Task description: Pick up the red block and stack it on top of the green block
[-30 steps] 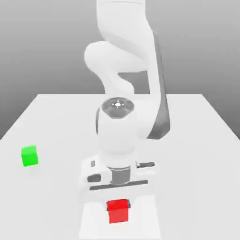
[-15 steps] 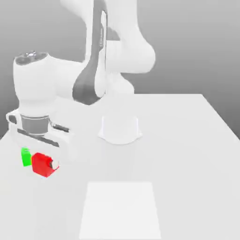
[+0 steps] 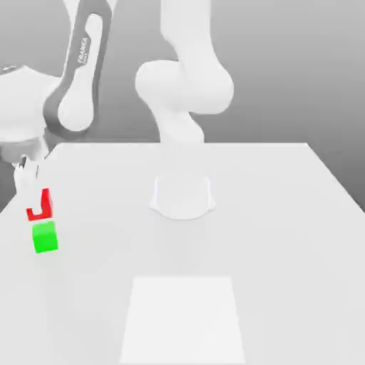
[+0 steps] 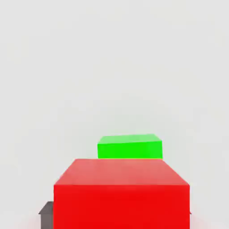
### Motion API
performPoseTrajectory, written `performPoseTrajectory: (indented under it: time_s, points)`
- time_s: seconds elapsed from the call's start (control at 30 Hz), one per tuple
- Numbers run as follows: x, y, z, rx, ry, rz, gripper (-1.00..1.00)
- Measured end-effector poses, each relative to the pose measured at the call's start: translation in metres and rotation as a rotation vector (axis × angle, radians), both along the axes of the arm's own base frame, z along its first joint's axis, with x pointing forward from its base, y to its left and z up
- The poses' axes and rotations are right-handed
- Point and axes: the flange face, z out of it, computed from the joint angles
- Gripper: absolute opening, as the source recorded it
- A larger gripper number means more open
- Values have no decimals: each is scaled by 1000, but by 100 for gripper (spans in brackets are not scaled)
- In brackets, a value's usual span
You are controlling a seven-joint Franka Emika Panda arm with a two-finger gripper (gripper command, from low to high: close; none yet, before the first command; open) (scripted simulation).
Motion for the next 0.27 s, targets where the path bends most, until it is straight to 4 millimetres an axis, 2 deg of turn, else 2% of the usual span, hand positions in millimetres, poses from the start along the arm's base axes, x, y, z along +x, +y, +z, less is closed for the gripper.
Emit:
performPoseTrajectory:
  time_s: [0.2, 0.23, 0.27]
  points:
    - [-6, -1, -25, -24, 15, -9, -100]
    - [-7, -1, -28, -32, 21, -10, 100]
    - [-7, -1, -28, -32, 21, -10, 100]
